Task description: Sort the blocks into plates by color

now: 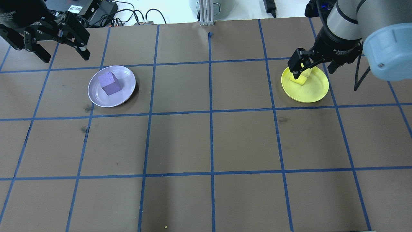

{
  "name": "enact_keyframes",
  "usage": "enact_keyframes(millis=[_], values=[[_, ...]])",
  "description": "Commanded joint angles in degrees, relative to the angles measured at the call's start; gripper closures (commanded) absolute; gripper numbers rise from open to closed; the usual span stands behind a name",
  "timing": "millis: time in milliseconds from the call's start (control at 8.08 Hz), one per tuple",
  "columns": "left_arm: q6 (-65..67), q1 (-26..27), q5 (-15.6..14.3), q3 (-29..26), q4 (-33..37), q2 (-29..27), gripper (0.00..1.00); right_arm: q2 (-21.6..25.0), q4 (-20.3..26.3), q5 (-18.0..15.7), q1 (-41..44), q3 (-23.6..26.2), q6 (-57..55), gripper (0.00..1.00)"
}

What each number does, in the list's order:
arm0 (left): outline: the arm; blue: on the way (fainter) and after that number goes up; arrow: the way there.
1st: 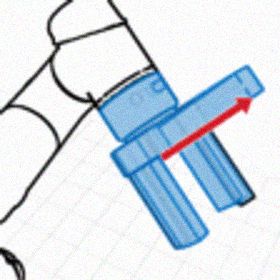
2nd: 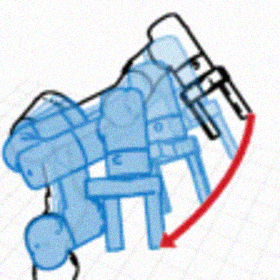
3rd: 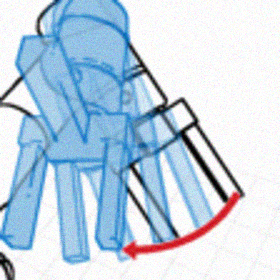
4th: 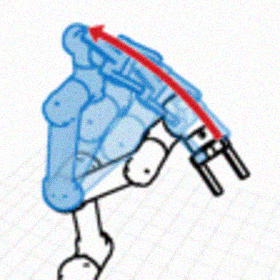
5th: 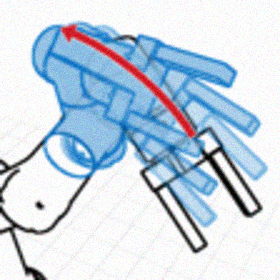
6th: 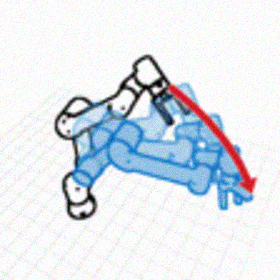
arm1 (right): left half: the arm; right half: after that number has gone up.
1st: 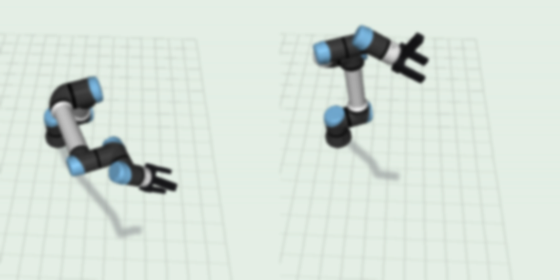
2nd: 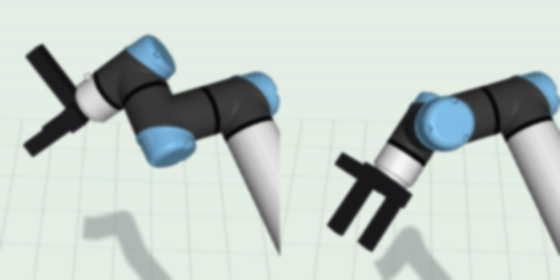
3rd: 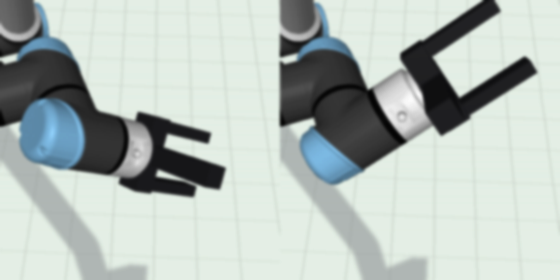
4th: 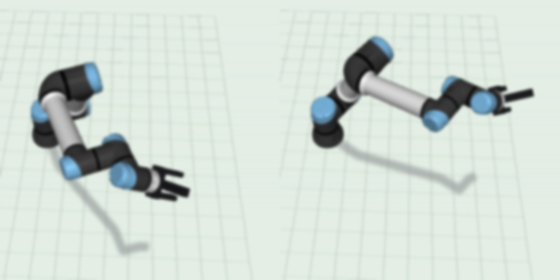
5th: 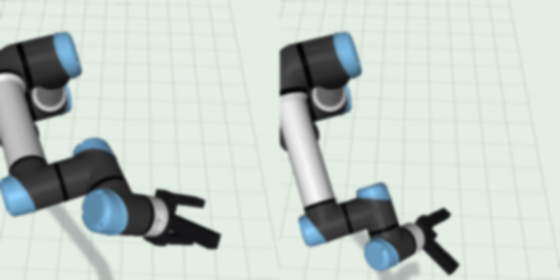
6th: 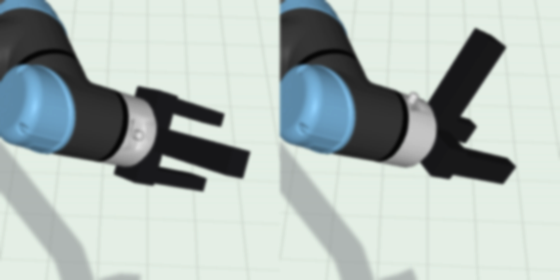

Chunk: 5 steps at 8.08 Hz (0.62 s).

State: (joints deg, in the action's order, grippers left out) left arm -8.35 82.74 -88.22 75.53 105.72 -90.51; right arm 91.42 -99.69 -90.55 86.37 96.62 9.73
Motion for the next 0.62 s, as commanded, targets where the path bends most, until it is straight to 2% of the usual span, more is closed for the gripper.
enact_keyframes(millis=[0, 495], values=[[0.0, -0.03, -0.37, -0.38, -1.49, -3.52, 0.0, 0.07, 0.02, 0.02, 0.03, -0.03, 0.2, 0.0], [0.0, 1.11, -0.55, -0.29, -3.58, -3.8, 0.0, -0.1, 0.02, 0.02, 0.03, 0.06, 0.2, 0.0]])
